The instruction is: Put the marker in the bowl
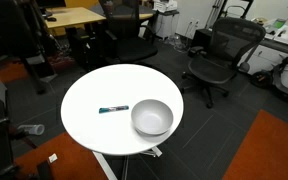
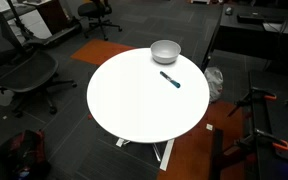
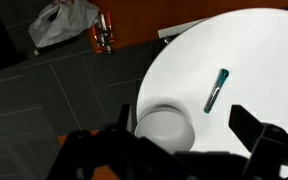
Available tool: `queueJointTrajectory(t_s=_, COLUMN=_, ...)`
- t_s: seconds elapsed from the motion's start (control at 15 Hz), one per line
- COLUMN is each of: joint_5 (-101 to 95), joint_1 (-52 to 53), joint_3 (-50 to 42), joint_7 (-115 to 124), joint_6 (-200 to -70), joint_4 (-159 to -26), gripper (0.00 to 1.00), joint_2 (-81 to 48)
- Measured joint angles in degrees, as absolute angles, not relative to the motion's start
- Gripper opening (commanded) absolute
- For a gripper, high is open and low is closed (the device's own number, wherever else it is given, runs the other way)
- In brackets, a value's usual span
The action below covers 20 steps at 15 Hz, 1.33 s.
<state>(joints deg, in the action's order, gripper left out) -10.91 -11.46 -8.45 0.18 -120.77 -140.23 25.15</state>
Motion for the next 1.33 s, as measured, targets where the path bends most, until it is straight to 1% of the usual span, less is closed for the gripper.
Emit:
queueJointTrajectory(t_s=0.67, joint_5=-10.67, joint_1=-11.23, joint_3=-8.22, joint_7=0.27, joint_6=-120.76, joint_4=-140.34, gripper=1.00, joint_2=24.50)
queueJointTrajectory(t_s=1.13, joint_5=-7.99, joint_1=-9.67, joint_3=-7.14, joint_7=4.36, joint_6=-121.00, joint_4=-141.06, gripper=1.00, joint_2=20.62)
queueJointTrajectory(t_s=1.33, joint_5=-7.08, joint_1=-9.17, joint_3=-6.07, joint_7=8.34, joint_6=-123.12, joint_4=-141.93, gripper=1.00, joint_2=17.97)
